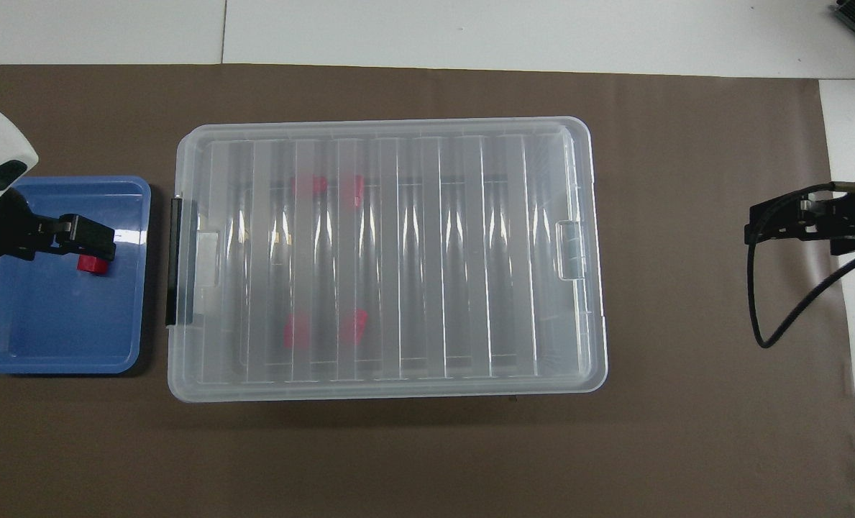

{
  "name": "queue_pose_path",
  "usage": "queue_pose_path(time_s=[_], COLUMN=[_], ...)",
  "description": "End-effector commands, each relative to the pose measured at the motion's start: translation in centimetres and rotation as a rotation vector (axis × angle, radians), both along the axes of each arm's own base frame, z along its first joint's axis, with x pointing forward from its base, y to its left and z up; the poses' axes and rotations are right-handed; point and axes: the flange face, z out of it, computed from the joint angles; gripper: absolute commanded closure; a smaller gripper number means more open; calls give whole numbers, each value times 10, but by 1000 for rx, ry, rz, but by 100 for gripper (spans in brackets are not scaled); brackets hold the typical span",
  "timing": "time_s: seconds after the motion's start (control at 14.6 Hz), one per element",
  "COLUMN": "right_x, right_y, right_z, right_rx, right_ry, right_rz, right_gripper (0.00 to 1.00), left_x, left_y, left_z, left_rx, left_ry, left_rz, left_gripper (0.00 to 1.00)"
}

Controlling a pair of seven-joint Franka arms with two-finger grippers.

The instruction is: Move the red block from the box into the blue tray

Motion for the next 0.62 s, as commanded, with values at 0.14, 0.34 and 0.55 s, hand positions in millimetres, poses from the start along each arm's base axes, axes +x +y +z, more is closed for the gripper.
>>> queue_pose_path(time_s=[0.14,0.34,0.55], right_x=[-3,-3,-4], right_y=[-2,0,1], right_z=[7,7,12], right_rx=[-18,-13,-8], right_ry=[-7,-6,-15], right_rz=[-24,-22,-20], right_gripper=[0,0,0], left_x=[0,3,-7], left_y=[11,15,16], left_z=[10,8,15], left_rx=[-9,-9,-7], left_ry=[-3,0,50], left_rz=[29,35,28], left_gripper=[0,0,0])
